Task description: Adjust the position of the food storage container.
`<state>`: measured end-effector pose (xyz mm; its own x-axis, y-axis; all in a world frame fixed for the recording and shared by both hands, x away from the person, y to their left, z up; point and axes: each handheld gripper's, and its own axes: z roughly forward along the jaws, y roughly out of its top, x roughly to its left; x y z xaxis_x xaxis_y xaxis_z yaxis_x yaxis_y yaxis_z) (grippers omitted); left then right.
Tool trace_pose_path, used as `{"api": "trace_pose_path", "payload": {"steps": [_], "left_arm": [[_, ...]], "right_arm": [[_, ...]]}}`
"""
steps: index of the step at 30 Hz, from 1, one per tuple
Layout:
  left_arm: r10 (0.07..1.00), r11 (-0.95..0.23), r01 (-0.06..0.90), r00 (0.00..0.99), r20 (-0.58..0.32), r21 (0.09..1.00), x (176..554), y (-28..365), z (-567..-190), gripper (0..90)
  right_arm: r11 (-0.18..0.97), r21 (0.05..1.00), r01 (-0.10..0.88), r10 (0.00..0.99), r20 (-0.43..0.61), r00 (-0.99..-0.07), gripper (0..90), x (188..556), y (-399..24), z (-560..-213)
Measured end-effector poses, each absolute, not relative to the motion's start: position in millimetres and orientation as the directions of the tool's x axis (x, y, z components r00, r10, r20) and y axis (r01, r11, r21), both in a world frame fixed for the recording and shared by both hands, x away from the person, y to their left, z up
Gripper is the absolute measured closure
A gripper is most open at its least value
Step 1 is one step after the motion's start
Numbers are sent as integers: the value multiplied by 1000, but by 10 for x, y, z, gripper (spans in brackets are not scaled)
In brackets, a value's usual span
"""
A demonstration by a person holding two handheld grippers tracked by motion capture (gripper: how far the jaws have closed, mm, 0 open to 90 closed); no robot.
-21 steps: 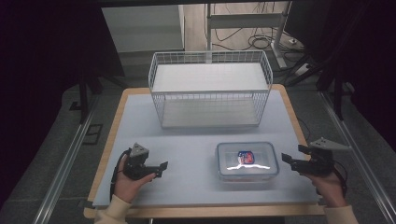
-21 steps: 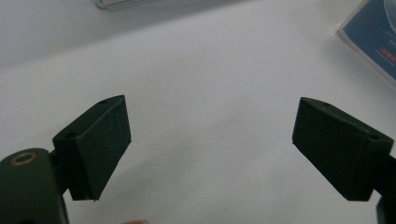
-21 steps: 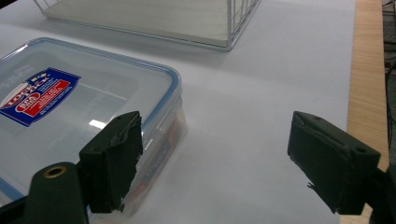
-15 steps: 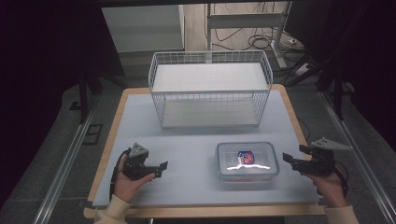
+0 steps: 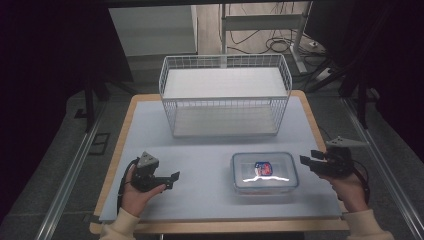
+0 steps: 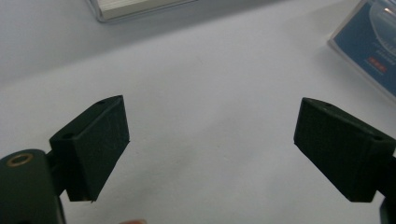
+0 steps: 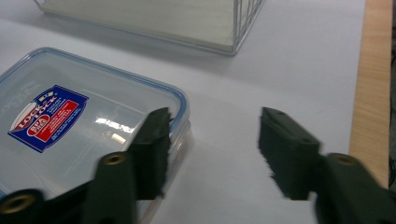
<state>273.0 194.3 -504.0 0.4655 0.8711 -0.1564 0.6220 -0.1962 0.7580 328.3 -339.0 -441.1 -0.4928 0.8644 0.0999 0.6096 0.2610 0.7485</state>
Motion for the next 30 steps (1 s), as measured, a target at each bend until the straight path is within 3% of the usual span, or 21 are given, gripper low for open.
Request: {"api": "trace_pose_path", "payload": {"steps": [2, 3, 4, 8, 20, 30], "left_arm": [[872, -195, 622, 464, -157, 758, 2728, 1935, -5046, 102], [871, -200, 621, 468, -153, 758, 2724, 1930, -5047, 103], [871, -200, 621, 468, -153, 758, 2724, 1930, -5047, 103], [873, -207, 619, 467, -143, 758, 2707, 1907, -5047, 106], [876, -212, 627, 461, -138, 750, 2718, 1883, -5076, 107], [866, -239, 614, 485, -121, 753, 2703, 1853, -5080, 106]], "right_arm": [[266, 731, 628, 869, 100, -485, 619, 3308, -3366, -4395], [286, 720, 633, 877, 71, -476, 713, 3311, -3347, -4380], [286, 720, 633, 877, 71, -476, 713, 3311, -3347, -4380], [310, 695, 649, 866, 76, -495, 858, 3298, -3386, -4505], [437, 585, 683, 813, 68, -578, 897, 3431, -3274, -4844], [462, 568, 681, 789, 86, -608, 899, 3416, -3194, -4885]]}}
